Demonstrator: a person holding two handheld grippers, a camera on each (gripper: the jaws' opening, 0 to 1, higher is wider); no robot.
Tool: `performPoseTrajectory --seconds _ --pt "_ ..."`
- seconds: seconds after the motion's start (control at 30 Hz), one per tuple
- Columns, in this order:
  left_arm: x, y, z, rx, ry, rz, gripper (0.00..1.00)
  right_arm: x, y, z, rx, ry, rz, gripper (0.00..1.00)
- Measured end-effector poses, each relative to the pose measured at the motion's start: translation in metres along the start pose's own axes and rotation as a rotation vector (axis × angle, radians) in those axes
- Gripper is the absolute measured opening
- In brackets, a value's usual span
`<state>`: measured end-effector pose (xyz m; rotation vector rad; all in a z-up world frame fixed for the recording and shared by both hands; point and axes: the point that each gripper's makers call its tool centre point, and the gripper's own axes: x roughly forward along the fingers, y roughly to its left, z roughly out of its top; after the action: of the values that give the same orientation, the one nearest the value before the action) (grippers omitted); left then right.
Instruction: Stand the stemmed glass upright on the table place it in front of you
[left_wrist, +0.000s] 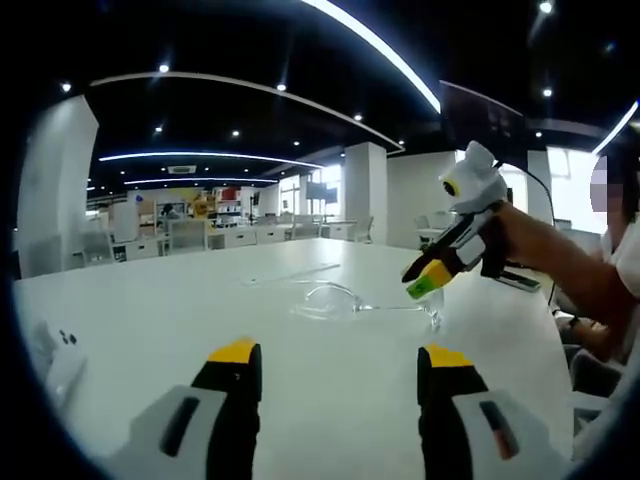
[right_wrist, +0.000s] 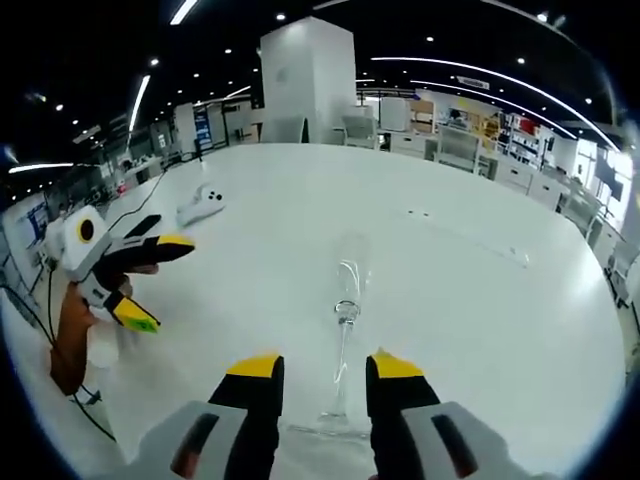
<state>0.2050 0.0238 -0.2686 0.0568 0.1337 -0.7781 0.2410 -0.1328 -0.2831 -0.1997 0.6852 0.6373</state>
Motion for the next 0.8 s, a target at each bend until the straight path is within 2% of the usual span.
performPoseTrajectory --seconds 0.8 --pt "-0.0007 0.0014 0.0039 0.001 -0.016 0.0 0.63 0.0101 -0.0026 -0.0041 -0.018 0.136 0.017 0.34"
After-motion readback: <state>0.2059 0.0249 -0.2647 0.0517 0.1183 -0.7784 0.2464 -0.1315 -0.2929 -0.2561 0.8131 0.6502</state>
